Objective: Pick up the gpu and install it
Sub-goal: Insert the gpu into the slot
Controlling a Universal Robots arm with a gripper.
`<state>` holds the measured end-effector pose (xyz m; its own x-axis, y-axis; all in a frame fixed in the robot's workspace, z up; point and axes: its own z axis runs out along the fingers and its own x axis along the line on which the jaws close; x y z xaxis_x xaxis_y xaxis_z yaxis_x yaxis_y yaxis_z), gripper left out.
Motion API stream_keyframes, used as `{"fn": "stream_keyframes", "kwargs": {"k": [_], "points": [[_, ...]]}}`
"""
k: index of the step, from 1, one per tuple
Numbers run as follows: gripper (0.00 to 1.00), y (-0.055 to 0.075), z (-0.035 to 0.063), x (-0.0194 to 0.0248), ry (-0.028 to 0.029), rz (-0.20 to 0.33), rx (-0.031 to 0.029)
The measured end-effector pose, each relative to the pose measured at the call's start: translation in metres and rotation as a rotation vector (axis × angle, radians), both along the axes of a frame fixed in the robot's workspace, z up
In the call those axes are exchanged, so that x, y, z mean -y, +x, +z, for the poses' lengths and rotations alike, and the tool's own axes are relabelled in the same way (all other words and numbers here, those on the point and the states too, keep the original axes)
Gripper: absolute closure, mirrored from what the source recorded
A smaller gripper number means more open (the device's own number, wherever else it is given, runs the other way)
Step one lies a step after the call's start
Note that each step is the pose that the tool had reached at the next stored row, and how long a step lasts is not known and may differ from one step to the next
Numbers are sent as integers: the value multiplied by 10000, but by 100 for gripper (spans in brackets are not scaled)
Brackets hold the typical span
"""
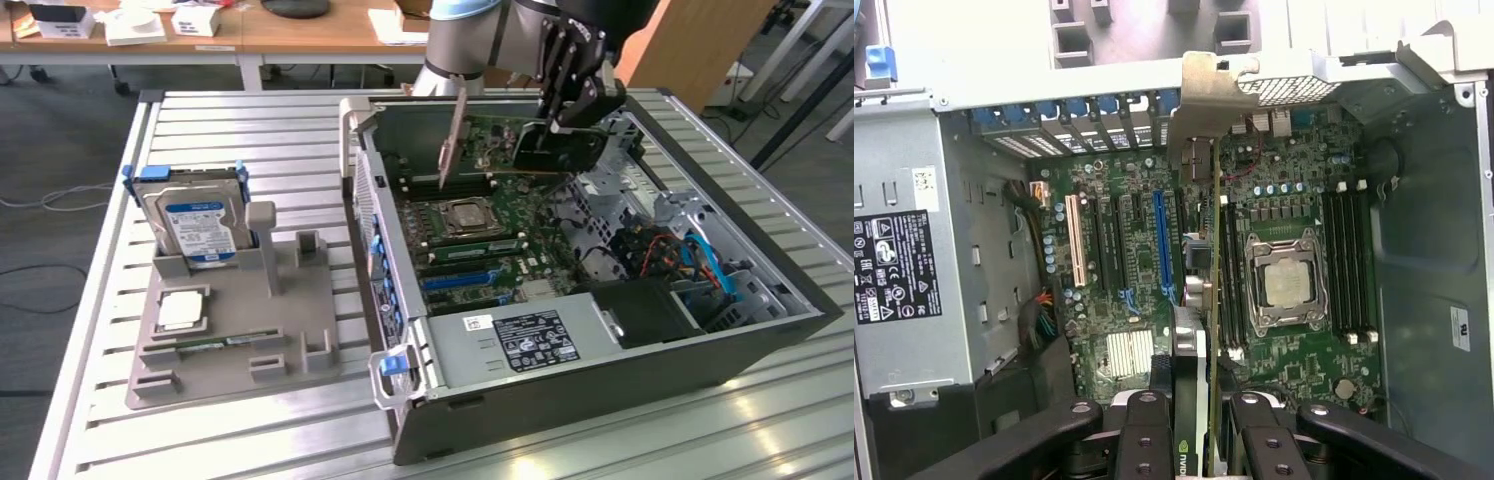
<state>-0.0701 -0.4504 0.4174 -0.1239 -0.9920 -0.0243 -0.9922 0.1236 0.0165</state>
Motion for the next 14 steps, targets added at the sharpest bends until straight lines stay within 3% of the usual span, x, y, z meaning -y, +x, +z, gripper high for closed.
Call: {"fn": "stream_keyframes", "kwargs": {"k": [14], "points": [[73,0,-250,0,-1,7,-1]]}}
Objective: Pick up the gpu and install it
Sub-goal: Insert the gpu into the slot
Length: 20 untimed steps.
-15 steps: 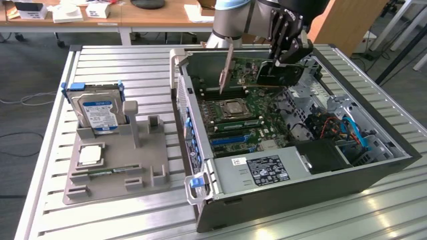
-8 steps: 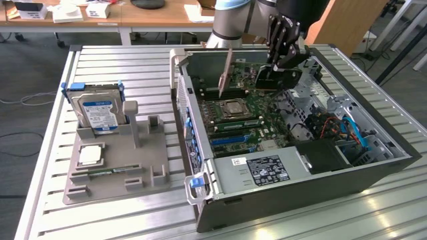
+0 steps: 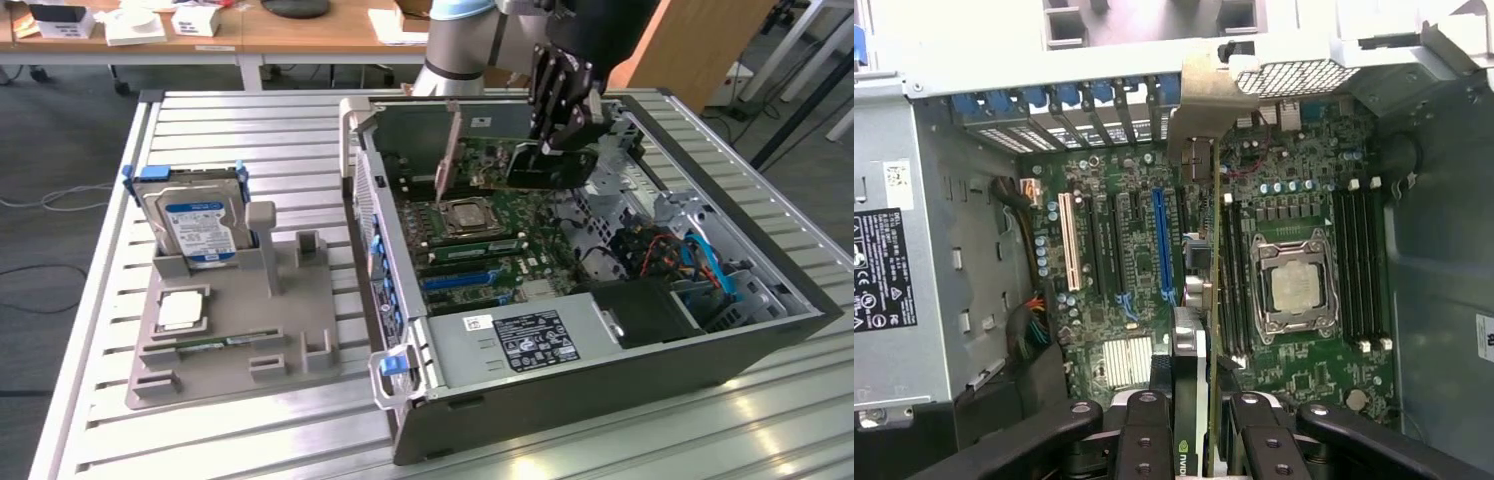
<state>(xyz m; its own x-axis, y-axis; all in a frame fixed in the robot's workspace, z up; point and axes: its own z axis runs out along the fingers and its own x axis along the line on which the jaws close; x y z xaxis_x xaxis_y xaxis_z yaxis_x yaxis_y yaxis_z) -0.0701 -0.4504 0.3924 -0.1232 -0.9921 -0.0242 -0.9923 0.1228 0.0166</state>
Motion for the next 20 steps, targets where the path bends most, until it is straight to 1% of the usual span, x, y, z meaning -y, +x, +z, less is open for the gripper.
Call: {"fn": "stream_keyframes", "kwargs": {"k": [2,5,12,14,20], "points": [[73,0,-34,0,0,15,0],[73,0,-47,0,-3,125,-1],[73,0,-59,0,-1,707,0],[73,-1,-66,0,2,784,8],[73,-2,-160,0,0,865,10]]}}
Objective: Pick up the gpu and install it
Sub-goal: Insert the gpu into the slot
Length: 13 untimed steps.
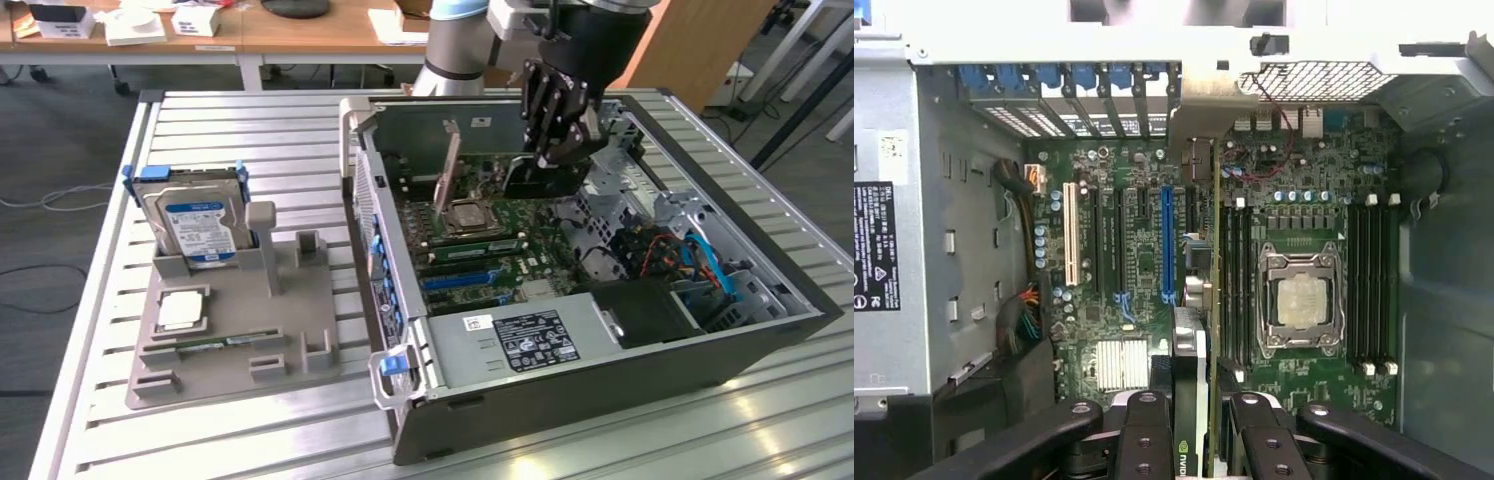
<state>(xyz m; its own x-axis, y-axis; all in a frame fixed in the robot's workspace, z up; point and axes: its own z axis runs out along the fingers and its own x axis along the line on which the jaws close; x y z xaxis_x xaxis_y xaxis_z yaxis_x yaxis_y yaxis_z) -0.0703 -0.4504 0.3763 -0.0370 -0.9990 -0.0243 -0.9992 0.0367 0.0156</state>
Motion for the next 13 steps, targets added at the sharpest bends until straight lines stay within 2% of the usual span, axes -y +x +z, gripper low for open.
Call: {"fn": "stream_keyframes", "kwargs": {"k": [4,8,13], "points": [[73,-1,-49,0,-1,103,8],[73,-3,-83,0,-3,264,75],[73,-4,-139,0,-4,334,86]]}}
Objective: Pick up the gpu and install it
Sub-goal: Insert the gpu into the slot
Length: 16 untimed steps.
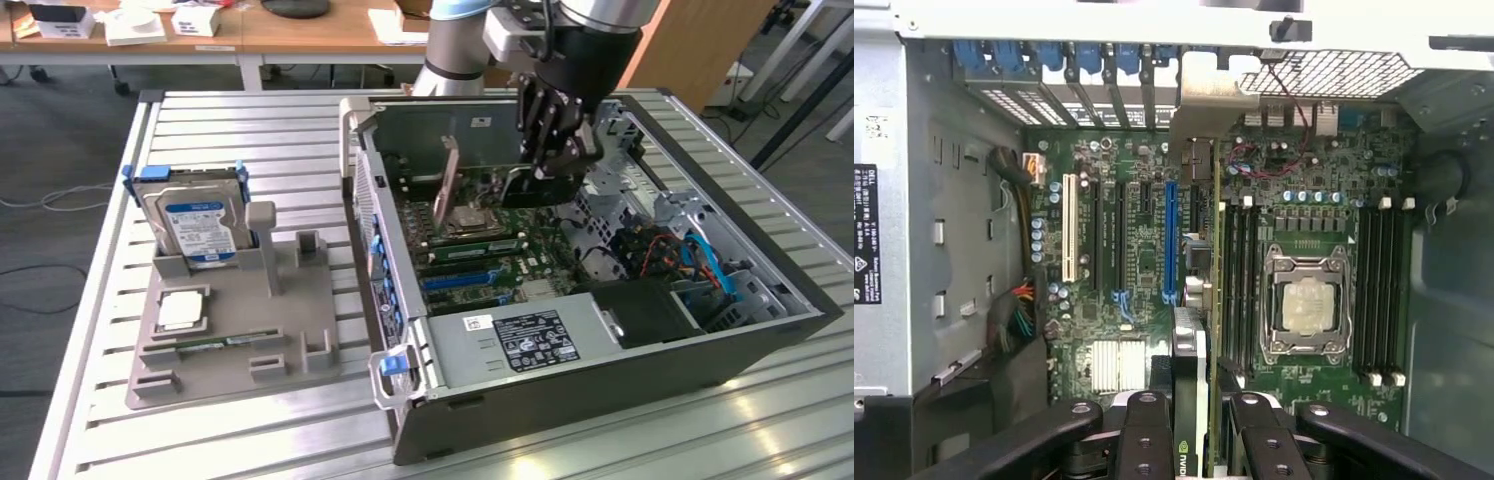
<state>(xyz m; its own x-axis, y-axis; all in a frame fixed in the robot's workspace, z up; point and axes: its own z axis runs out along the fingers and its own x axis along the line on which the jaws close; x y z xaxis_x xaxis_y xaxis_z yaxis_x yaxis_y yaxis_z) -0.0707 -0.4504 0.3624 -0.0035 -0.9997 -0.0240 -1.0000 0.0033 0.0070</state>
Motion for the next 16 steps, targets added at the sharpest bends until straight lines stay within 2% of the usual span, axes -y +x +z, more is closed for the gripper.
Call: {"fn": "stream_keyframes", "kwargs": {"k": [11,16], "points": [[73,-9,-195,0,-1,49,0],[73,-17,-197,0,0,48,0]]}}
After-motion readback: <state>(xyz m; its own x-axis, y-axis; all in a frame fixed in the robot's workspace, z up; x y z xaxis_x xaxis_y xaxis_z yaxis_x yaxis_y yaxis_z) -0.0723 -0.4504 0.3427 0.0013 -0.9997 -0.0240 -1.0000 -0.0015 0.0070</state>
